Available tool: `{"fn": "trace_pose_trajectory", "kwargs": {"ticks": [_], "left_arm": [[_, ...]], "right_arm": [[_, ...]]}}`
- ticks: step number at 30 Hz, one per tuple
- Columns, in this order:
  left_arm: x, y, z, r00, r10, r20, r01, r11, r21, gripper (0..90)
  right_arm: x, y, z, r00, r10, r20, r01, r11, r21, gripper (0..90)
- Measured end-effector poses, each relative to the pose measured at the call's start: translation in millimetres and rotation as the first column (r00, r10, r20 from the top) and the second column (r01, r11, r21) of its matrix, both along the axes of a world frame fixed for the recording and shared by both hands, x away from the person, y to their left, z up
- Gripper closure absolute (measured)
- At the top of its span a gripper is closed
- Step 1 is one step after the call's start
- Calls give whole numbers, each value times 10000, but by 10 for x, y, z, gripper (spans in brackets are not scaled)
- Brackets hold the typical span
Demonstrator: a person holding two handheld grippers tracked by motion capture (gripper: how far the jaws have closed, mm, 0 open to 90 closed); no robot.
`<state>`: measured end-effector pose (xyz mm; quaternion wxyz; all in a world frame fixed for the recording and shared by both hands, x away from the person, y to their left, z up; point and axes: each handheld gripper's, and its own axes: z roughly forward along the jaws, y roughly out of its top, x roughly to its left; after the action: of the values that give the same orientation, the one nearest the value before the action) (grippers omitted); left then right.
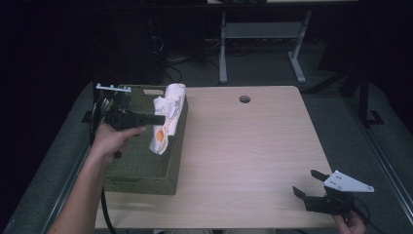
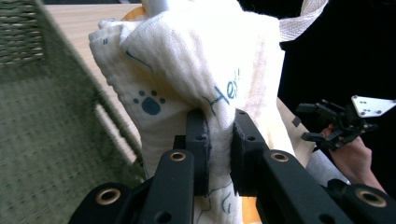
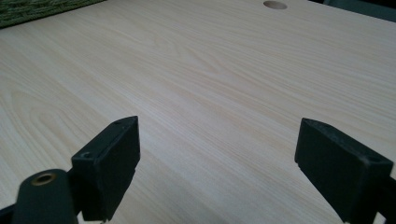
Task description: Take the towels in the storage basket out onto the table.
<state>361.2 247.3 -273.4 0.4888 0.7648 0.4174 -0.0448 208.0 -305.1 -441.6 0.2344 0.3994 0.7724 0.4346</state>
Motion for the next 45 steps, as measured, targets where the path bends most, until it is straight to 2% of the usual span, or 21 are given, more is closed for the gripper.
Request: {"fn": "trace_pose_trajectory", "kwargs": {"ticks": [8,11,18,24,33,35,41,45], "left_arm": [[56,-196,6,9994,-338,49,339,9994,-48,799],[68,-287,0,9981,-614,93,614,9981,-74,799],[96,-410,-10,9963,-850,108,851,9963,-102,799],[124,-593,-60,9928,-1195,63,1196,9927,-146,799],[167,-841,-134,9906,-1367,51,1368,9905,-137,800],[179,-943,-170,9886,-1508,18,1508,9885,-147,799],[209,-1086,-245,9848,-1737,-93,1736,9847,-123,800],[233,-1169,-273,9876,-1569,63,1570,9873,-254,800]], "right_arm": [[-19,-31,11,10000,-52,69,51,9999,113,139],[-16,-32,7,10000,12,25,-12,9999,128,138],[-24,-52,9,10000,-33,23,32,9998,189,139],[-26,-47,15,10000,8,50,-9,9998,208,138],[-27,-60,20,9999,52,102,-55,9997,233,138],[-29,-66,24,9999,37,112,-39,9997,248,138],[-17,-71,21,9999,12,127,-15,9997,228,138],[-13,-60,22,9999,67,95,-69,9997,243,138]]}}
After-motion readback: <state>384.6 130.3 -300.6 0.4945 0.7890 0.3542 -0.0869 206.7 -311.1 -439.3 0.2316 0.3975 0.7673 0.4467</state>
